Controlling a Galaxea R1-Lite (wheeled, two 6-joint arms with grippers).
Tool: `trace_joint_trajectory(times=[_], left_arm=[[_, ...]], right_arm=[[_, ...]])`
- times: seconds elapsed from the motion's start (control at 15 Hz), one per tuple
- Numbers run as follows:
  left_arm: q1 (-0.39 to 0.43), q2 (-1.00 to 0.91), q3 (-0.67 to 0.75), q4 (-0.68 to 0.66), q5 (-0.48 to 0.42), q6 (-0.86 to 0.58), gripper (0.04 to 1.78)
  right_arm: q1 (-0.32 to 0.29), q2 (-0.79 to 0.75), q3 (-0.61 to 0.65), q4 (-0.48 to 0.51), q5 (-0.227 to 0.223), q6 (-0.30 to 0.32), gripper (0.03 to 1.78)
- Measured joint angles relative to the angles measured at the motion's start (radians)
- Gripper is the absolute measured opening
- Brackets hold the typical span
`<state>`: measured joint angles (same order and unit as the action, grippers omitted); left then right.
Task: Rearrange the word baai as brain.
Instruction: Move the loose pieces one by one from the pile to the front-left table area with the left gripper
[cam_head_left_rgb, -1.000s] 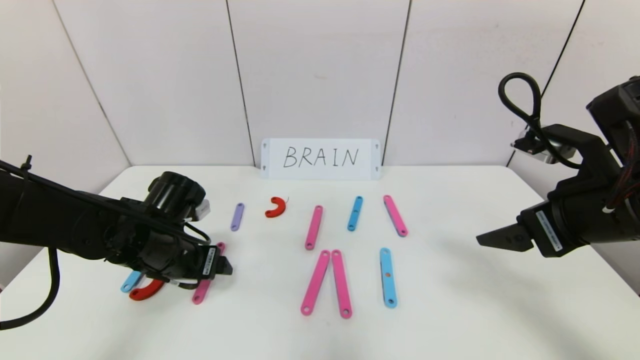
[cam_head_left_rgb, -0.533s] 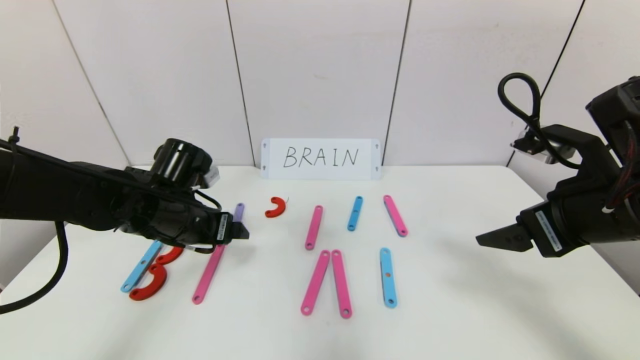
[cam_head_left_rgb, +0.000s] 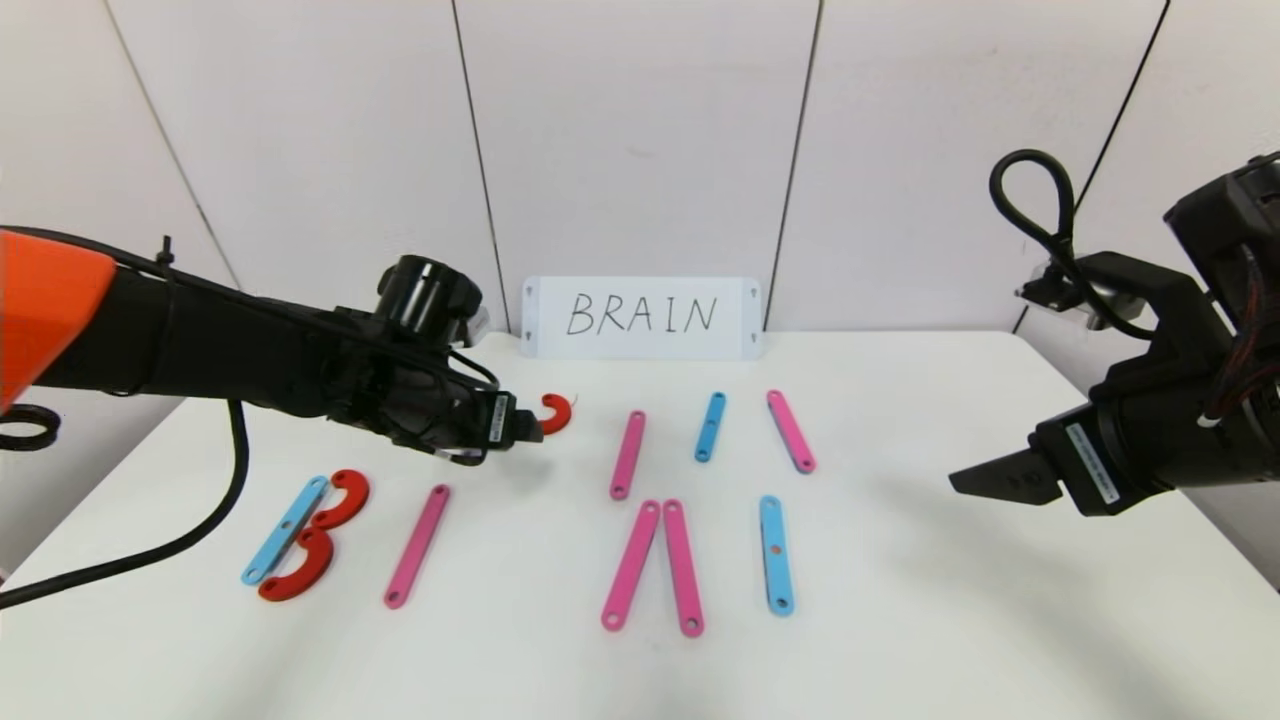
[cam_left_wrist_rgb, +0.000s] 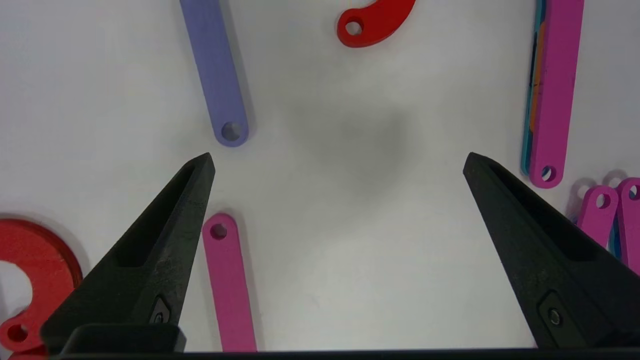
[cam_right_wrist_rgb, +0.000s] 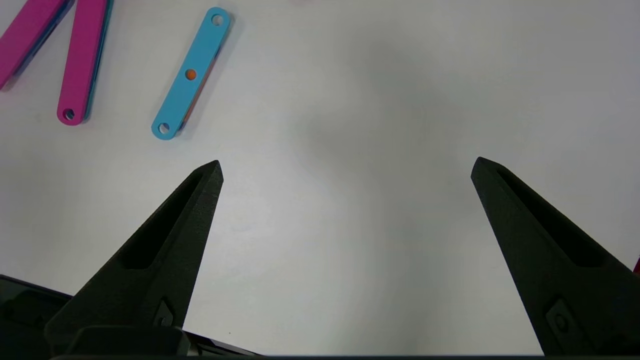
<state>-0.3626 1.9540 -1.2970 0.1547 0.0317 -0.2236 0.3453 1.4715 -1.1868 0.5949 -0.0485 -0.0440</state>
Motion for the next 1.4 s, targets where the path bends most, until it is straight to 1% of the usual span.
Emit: trace_joint_trajectory(times=[0.6,1.07,1.4], left_arm=[[-0.004,0.151,-0.191,0.012,-0.001,0.013,1.74],[-0.004,0.261,-0.313,0.027,-0.003,0.069,1.74],[-0.004,0.313,-0.400,0.092,-0.005,0.069,1.74]], right_arm=[[0.001,0.006,0.001,0.000,0.000,0.000,1.74],[0.001,0.019,0.001,-0.002,0.000,0.000,1.74],[0.001,0.022,0.001,-0.002,0.000,0.000,1.74]])
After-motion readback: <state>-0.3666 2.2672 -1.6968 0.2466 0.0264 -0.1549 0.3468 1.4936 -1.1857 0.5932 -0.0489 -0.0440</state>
